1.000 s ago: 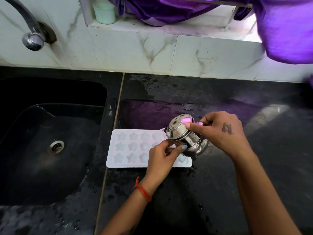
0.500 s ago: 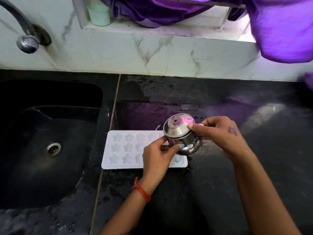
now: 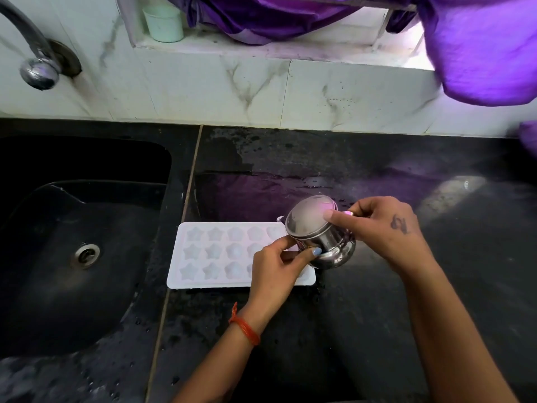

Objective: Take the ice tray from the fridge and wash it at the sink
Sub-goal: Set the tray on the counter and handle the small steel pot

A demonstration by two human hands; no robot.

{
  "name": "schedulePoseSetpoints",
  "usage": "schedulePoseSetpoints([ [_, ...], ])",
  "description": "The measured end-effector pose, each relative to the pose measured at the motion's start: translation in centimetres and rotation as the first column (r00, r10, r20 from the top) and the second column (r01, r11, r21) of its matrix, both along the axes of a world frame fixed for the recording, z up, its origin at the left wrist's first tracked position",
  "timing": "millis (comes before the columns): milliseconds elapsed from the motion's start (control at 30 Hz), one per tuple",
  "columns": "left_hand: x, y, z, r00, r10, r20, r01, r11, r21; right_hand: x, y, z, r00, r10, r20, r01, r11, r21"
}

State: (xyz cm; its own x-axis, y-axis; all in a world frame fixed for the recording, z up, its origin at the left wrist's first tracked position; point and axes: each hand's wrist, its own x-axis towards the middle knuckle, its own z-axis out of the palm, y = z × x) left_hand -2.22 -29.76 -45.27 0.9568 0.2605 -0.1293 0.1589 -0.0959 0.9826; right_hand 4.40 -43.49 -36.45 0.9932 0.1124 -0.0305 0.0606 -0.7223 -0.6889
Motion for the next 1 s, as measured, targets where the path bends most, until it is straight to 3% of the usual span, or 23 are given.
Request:
schedulePoseSetpoints([
  [167, 0.0, -0.6, -0.1, 0.999, -0.044, -0.01, 0.044, 0.998, -0.036, -0.2, 0.1, 0.8, 0.998, 0.002, 0.056, 0.005, 0.992, -0.13],
  [500, 0.2, -1.3, -0.4, 0.998, -0.059, -0.022, 0.057, 0.996, -0.07, -0.1, -0.2, 0.9, 0.994, 0.062, 0.095, -0.041, 0.976, -0.213],
  [1000, 1.0, -1.6, 0.0, 1.0, 0.028, -0.001, -0.027, 0.996, 0.079, 0.7, -2.4, -1.2, 0.996, -0.034, -0.088, 0.048, 0.985, 0.166],
])
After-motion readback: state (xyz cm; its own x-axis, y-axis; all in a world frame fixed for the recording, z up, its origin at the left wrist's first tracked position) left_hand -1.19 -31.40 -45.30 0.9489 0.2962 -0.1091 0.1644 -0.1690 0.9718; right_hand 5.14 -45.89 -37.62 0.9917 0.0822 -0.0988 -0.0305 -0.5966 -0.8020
